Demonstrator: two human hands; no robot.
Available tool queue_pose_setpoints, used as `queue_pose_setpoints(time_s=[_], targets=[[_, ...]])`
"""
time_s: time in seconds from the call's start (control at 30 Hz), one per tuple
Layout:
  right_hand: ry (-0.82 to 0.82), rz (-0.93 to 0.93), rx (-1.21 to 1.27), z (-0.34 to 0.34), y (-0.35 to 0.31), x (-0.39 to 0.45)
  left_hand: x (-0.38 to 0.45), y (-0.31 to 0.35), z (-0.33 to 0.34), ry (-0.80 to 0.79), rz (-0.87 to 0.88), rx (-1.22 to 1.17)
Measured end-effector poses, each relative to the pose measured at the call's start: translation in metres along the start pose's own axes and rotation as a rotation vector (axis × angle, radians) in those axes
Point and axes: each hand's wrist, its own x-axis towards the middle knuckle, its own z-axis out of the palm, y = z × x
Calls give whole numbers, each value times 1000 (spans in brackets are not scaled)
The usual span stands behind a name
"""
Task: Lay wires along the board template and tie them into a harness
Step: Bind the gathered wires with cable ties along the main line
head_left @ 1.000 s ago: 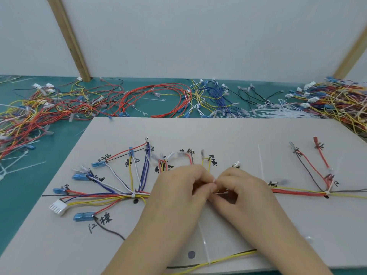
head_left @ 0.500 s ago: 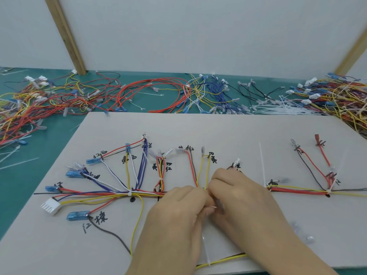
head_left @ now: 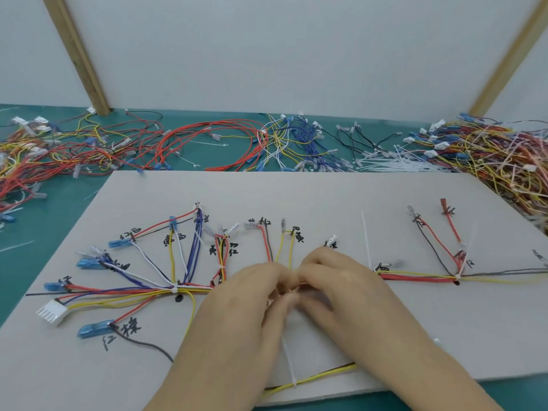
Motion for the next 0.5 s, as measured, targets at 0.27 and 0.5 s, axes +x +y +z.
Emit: queue_pose_setpoints(time_s=[0.27,0.5], targets=[[73,341,-41,-54,64,-17,31,53,2,-278,-238,-317],[-152,251,57,-52,64,-6,84,48,56,-422,-410,-56]])
